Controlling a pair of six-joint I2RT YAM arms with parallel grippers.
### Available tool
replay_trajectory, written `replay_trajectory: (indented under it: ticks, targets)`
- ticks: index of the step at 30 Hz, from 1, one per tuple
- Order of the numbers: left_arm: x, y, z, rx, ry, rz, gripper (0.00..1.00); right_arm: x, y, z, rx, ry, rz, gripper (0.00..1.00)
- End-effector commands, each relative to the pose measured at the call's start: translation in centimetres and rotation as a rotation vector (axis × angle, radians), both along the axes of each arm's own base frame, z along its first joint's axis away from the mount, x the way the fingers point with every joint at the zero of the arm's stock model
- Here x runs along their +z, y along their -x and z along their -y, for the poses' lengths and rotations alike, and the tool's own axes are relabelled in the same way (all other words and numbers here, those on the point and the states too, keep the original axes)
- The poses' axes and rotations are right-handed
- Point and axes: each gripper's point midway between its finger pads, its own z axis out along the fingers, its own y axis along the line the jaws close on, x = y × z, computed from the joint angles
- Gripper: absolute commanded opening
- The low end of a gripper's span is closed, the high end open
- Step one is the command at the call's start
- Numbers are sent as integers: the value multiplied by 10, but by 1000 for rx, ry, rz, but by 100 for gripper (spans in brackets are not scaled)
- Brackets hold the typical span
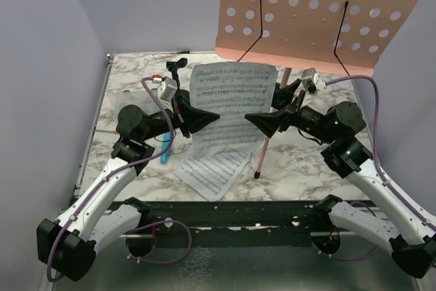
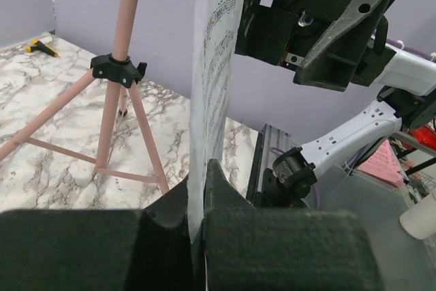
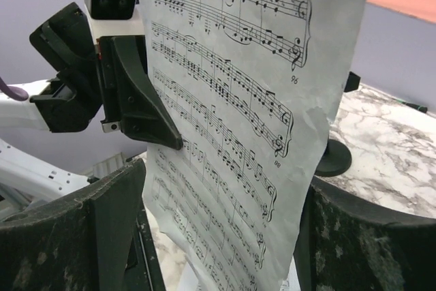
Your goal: Set up the instrument practice props
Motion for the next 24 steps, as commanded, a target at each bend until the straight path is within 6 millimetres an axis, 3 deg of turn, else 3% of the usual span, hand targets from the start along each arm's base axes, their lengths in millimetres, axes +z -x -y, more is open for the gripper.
replay_trajectory:
  ticks: [1, 9, 13, 24]
  targets:
    - [35, 3, -3, 14, 48, 66, 0, 14, 0, 11, -63, 25, 43, 82]
    - [73, 12, 0, -30, 69, 150, 0, 41, -8, 31, -186, 39, 9, 83]
    - [93, 13, 2, -51, 79, 181, 0, 66, -4, 34, -192, 50, 16, 83]
    - [150, -5, 9, -16, 129, 246, 0, 113, -15, 70, -393, 24, 29, 83]
